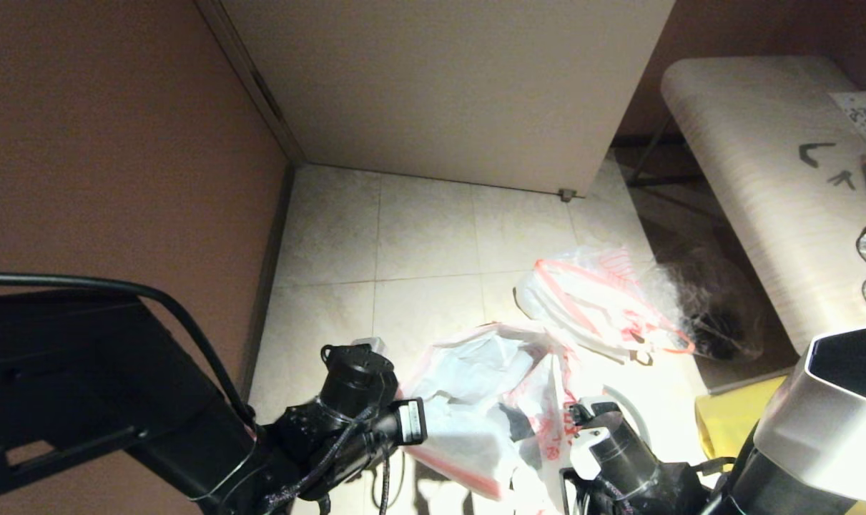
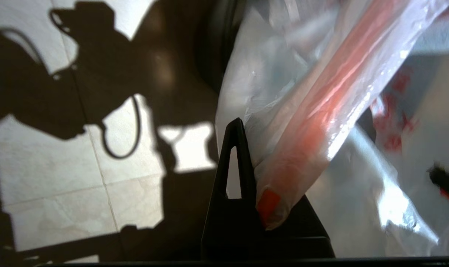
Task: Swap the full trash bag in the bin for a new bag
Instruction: Put the new garbage bag on the trash can
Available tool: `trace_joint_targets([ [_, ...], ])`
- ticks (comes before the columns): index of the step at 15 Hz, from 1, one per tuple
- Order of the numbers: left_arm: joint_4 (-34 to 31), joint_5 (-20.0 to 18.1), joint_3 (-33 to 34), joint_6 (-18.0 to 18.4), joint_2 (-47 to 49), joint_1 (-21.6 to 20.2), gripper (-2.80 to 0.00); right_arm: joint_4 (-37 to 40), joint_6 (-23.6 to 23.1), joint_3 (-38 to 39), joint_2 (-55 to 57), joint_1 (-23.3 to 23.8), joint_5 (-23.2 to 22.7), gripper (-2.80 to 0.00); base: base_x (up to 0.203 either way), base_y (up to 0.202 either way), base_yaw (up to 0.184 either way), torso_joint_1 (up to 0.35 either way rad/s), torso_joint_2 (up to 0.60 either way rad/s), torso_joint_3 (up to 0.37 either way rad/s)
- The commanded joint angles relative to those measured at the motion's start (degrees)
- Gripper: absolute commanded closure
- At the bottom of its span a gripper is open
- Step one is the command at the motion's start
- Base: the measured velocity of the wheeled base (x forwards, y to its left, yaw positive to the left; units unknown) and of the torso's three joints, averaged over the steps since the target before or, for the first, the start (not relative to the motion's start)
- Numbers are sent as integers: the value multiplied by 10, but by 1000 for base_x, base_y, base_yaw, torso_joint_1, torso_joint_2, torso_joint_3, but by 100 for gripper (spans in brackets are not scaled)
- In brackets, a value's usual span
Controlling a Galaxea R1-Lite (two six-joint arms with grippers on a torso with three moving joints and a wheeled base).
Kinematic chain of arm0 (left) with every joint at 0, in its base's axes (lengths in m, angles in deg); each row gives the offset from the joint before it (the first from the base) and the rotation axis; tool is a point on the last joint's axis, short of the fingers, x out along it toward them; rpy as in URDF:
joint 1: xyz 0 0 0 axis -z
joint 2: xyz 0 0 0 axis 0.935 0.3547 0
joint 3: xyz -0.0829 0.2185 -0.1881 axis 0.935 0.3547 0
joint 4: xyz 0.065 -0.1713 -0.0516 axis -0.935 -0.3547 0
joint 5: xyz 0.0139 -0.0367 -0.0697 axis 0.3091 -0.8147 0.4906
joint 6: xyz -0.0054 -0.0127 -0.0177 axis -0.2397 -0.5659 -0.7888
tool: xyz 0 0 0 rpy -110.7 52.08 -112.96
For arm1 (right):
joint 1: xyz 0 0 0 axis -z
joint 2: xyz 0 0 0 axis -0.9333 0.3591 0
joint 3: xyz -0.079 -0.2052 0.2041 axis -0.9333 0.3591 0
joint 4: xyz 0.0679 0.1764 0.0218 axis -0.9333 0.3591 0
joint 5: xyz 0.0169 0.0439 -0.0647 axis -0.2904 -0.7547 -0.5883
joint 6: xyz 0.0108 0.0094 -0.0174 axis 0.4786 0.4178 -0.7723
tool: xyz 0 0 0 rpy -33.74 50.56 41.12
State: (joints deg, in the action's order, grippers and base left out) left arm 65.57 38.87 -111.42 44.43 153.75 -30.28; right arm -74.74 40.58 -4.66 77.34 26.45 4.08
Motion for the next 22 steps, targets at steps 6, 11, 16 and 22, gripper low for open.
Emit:
trace_joint_targets([
  [6, 1, 5, -53, 44, 137, 22, 0, -3, -79, -65, 145, 45, 15, 0, 0, 0, 0, 0, 0, 0],
  [11, 1, 35, -111, 64, 152, 1, 0, -3, -123, -188, 199, 48, 17, 0, 0, 0, 0, 0, 0, 0],
  [16, 4, 78, -115, 79, 124, -56, 0, -3, -157, -302, 210, 47, 17, 0, 0, 0, 0, 0, 0, 0],
  [22, 30, 123, -158, 79, 111, -106, 0, 101, -199, -455, 226, 49, 18, 0, 0, 0, 0, 0, 0, 0],
])
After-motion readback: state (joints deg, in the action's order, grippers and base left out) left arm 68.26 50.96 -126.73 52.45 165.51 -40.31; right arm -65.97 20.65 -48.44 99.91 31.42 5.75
